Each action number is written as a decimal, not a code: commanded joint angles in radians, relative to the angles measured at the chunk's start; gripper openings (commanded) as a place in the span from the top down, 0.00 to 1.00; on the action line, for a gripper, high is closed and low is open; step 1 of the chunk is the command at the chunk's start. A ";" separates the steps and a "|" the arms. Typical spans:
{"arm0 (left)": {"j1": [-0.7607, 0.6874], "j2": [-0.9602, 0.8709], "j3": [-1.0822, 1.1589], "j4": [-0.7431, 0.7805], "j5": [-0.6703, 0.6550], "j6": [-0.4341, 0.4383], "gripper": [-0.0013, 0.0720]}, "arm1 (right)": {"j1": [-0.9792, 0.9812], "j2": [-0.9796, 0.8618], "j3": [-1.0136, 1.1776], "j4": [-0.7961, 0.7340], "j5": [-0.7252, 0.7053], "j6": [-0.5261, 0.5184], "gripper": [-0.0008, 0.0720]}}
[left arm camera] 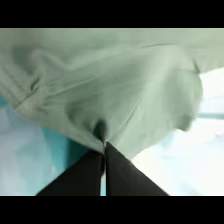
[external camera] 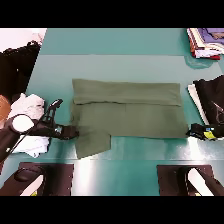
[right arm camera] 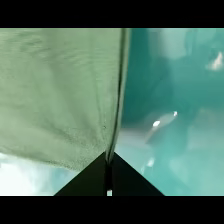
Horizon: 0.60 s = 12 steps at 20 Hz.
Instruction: Fold the shirts.
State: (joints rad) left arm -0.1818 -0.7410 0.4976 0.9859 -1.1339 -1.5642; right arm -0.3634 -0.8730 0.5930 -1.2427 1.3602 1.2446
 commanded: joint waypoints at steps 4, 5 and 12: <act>0.000 0.226 0.070 0.055 -0.293 -0.138 0.95 | 0.007 0.223 0.050 -0.078 0.100 0.031 0.97; 0.000 0.218 0.113 0.068 -0.258 -0.136 0.95 | 0.007 0.216 0.082 -0.053 0.099 0.031 0.97; 0.000 -0.125 0.343 0.159 0.089 0.004 0.94 | 0.172 -0.155 0.377 -0.008 -0.028 0.031 0.97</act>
State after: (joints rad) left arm -0.1818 -0.7307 0.7662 1.1110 -1.1839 -1.6196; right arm -0.2626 -0.8886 0.8665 -1.2606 1.3945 1.2724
